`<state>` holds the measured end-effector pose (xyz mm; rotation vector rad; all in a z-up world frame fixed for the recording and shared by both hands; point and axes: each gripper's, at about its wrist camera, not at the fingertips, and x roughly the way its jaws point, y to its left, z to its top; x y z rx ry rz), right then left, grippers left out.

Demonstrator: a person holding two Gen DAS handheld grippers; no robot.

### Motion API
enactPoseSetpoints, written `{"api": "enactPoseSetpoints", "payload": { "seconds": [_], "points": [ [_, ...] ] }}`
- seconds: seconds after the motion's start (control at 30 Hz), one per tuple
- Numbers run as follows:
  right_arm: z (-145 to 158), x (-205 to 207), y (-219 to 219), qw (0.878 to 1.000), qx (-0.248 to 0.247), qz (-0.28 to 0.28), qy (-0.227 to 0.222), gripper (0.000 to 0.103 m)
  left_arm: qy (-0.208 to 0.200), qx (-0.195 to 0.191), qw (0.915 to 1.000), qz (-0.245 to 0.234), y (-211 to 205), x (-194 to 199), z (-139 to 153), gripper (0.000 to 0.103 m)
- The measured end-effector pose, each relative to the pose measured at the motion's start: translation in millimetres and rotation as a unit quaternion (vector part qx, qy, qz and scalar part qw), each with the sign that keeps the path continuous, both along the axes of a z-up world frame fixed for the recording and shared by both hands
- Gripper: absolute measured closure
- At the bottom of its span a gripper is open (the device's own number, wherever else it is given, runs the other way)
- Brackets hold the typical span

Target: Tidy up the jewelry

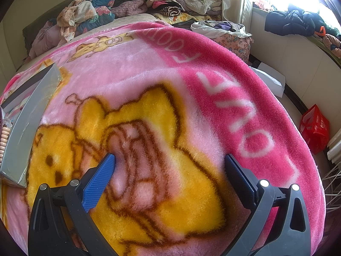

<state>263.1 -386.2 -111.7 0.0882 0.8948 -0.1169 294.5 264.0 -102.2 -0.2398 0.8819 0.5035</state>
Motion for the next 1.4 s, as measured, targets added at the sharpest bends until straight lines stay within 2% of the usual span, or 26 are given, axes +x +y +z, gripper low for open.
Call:
{"api": "enactPoseSetpoints", "payload": {
  "seconds": [0.33,0.47,0.57,0.67,0.77,0.8,0.83,0.9,0.97,1.13,1.4],
  "points": [
    [0.3,0.1,-0.1,1.000,0.001,-0.001,-0.001,0.005,0.003,0.003,1.0000,-0.006,0.8,0.3,-0.2,0.010],
    [-0.2,0.4,0.4,1.000,-0.004,0.000,0.001,0.005,0.008,-0.017,0.9995,-0.024,9.5,3.2,1.6,0.010],
    [0.2,6.0,-9.2,0.999,0.022,0.021,0.011,0.005,0.016,-0.023,0.9990,-0.035,16.2,12.3,3.6,0.010],
    [7.9,10.2,-16.1,0.997,0.008,0.071,0.024,0.006,0.025,-0.017,0.9981,-0.054,22.5,26.3,3.8,0.010],
    [17.5,8.8,-35.7,0.998,-0.043,0.032,0.015,0.006,0.018,-0.023,0.9977,-0.061,28.5,32.9,1.4,0.010],
    [20.9,8.8,-47.9,0.999,-0.048,0.019,-0.001,0.006,0.013,-0.023,0.9978,-0.061,28.2,31.9,1.1,0.010],
    [19.7,9.7,-55.8,0.999,-0.037,0.016,-0.006,0.006,0.012,-0.020,0.9979,-0.061,27.5,31.5,1.3,0.010],
    [6.3,18.9,-79.2,1.000,0.021,0.003,0.017,0.006,0.015,-0.014,0.9980,-0.060,24.9,32.2,1.0,0.010],
    [4.5,19.5,-86.6,0.999,0.048,0.003,0.006,0.005,0.015,-0.011,0.9980,-0.060,23.1,31.7,1.1,0.010],
    [2.3,22.1,-66.9,1.000,-0.011,0.005,0.009,0.005,0.012,-0.011,0.9981,-0.059,23.8,31.4,1.2,0.010],
    [-1.7,18.5,-74.4,1.000,-0.001,0.004,0.010,0.005,0.012,-0.013,0.9981,-0.059,24.7,31.7,1.6,0.010]
  ]
}}
